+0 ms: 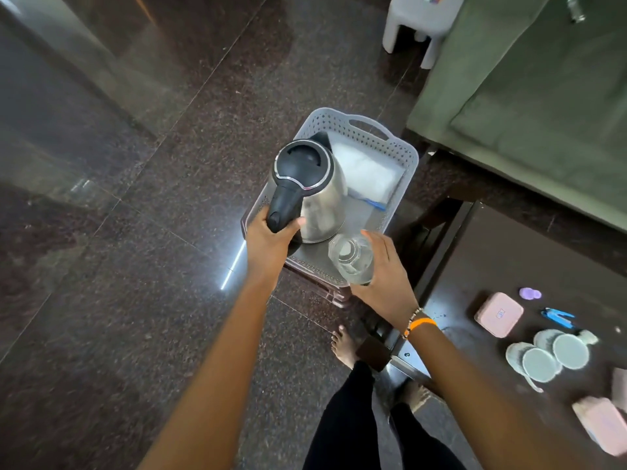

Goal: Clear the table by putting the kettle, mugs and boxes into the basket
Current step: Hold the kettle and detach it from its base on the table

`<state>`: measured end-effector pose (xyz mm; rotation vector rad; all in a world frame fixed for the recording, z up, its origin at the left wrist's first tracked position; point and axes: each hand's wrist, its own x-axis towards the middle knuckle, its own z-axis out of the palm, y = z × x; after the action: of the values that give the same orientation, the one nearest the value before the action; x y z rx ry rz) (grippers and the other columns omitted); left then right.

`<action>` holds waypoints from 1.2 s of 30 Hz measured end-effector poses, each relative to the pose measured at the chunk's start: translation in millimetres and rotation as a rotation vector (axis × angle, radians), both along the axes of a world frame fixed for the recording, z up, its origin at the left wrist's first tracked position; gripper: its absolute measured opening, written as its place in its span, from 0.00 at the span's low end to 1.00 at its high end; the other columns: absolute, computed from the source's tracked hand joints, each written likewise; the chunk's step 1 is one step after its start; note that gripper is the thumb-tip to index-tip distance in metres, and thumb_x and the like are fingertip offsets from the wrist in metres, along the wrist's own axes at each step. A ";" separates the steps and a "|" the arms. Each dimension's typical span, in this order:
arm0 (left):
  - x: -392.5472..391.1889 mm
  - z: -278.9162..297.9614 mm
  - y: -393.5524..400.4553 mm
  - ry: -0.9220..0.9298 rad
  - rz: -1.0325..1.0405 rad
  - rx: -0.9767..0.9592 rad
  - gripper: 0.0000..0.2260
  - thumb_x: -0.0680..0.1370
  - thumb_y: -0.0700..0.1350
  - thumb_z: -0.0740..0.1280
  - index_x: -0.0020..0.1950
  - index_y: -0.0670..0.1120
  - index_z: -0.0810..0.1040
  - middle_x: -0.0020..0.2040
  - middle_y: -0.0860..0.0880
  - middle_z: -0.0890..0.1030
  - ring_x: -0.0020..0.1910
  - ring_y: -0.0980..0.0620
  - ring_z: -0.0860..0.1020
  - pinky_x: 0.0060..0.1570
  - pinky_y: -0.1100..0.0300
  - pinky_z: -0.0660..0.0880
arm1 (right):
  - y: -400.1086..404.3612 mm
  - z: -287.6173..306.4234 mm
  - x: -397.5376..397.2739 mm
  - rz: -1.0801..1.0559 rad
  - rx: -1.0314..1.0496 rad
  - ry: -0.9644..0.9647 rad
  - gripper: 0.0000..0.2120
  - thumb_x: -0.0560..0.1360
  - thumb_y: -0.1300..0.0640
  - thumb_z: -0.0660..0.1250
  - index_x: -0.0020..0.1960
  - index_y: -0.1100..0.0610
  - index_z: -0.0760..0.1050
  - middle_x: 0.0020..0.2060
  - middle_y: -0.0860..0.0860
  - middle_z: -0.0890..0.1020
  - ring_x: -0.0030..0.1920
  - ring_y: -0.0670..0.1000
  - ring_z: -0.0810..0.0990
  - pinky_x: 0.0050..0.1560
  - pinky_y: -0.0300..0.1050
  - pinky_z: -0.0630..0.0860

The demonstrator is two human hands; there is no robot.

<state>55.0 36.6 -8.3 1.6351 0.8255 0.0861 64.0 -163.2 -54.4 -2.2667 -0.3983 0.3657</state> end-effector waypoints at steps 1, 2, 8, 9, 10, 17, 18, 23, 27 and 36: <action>-3.3 3.1 -4.7 -0.005 -0.001 0.020 0.10 0.63 0.53 0.74 0.42 0.59 0.78 0.35 0.57 0.81 0.35 0.58 0.80 0.35 0.63 0.79 | -9.8 4.4 -4.6 -0.021 0.021 -0.012 0.38 0.61 0.60 0.75 0.68 0.57 0.64 0.64 0.51 0.69 0.66 0.51 0.69 0.70 0.46 0.67; -7.6 5.7 -7.6 -0.005 -0.003 0.032 0.11 0.63 0.53 0.74 0.42 0.61 0.78 0.37 0.55 0.82 0.37 0.55 0.81 0.38 0.58 0.81 | -17.6 7.3 -8.7 -0.044 0.043 -0.031 0.38 0.62 0.58 0.75 0.68 0.56 0.64 0.64 0.49 0.68 0.66 0.49 0.69 0.70 0.44 0.67; -46.0 33.2 -34.7 -0.004 -0.038 0.172 0.16 0.60 0.57 0.75 0.44 0.57 0.78 0.36 0.57 0.81 0.36 0.55 0.77 0.44 0.49 0.81 | -78.3 18.7 -41.7 -0.195 0.081 -0.119 0.38 0.62 0.60 0.76 0.68 0.57 0.63 0.63 0.49 0.68 0.65 0.40 0.65 0.68 0.28 0.62; -55.5 38.3 -39.7 -0.005 -0.045 0.195 0.18 0.60 0.57 0.75 0.46 0.55 0.78 0.36 0.58 0.81 0.35 0.59 0.76 0.40 0.56 0.80 | -88.9 19.1 -48.1 -0.214 0.063 -0.121 0.37 0.63 0.60 0.76 0.68 0.58 0.63 0.63 0.51 0.69 0.65 0.41 0.65 0.68 0.27 0.61; -65.1 44.0 -45.4 -0.004 -0.058 0.228 0.18 0.59 0.58 0.74 0.46 0.55 0.78 0.34 0.60 0.80 0.32 0.63 0.75 0.35 0.65 0.77 | -99.4 18.2 -54.1 -0.230 0.043 -0.117 0.37 0.63 0.60 0.75 0.68 0.58 0.63 0.64 0.53 0.69 0.65 0.42 0.65 0.69 0.28 0.60; -134.8 73.2 -110.4 0.063 -0.204 0.361 0.14 0.62 0.49 0.77 0.36 0.60 0.72 0.28 0.62 0.75 0.24 0.61 0.68 0.23 0.73 0.63 | -176.4 1.6 -95.9 -0.285 -0.083 -0.021 0.38 0.62 0.63 0.75 0.69 0.61 0.64 0.63 0.57 0.72 0.65 0.52 0.68 0.69 0.45 0.66; -144.7 74.1 -119.8 0.081 -0.228 0.368 0.15 0.63 0.49 0.77 0.36 0.60 0.72 0.28 0.62 0.75 0.24 0.61 0.68 0.23 0.73 0.63 | -185.7 -1.6 -101.9 -0.285 -0.103 0.004 0.38 0.62 0.62 0.75 0.69 0.62 0.64 0.63 0.57 0.72 0.65 0.53 0.68 0.68 0.46 0.67; -182.6 65.4 -162.5 0.175 -0.337 0.372 0.15 0.62 0.51 0.77 0.38 0.60 0.72 0.31 0.62 0.76 0.27 0.63 0.71 0.27 0.75 0.66 | -221.3 -24.5 -121.7 -0.304 -0.218 0.128 0.37 0.63 0.60 0.74 0.69 0.61 0.64 0.64 0.57 0.71 0.64 0.59 0.72 0.64 0.52 0.71; -201.4 49.2 -190.9 0.250 -0.365 0.362 0.15 0.63 0.50 0.78 0.36 0.60 0.72 0.29 0.55 0.73 0.28 0.63 0.71 0.28 0.72 0.67 | -240.2 -47.8 -130.4 -0.260 -0.334 0.225 0.39 0.63 0.58 0.75 0.70 0.57 0.62 0.65 0.55 0.70 0.63 0.60 0.72 0.60 0.53 0.73; -224.7 25.1 -233.3 0.369 -0.394 0.383 0.14 0.64 0.50 0.77 0.36 0.53 0.71 0.29 0.53 0.72 0.29 0.62 0.70 0.30 0.71 0.67 | -259.8 -81.1 -126.4 -0.198 -0.353 0.291 0.39 0.64 0.62 0.74 0.71 0.57 0.60 0.69 0.55 0.66 0.65 0.61 0.69 0.60 0.56 0.74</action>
<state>-169.7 -196.7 16.7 2.1903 0.7744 -0.3654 -62.4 -423.0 -135.5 -2.5147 0.0468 0.6959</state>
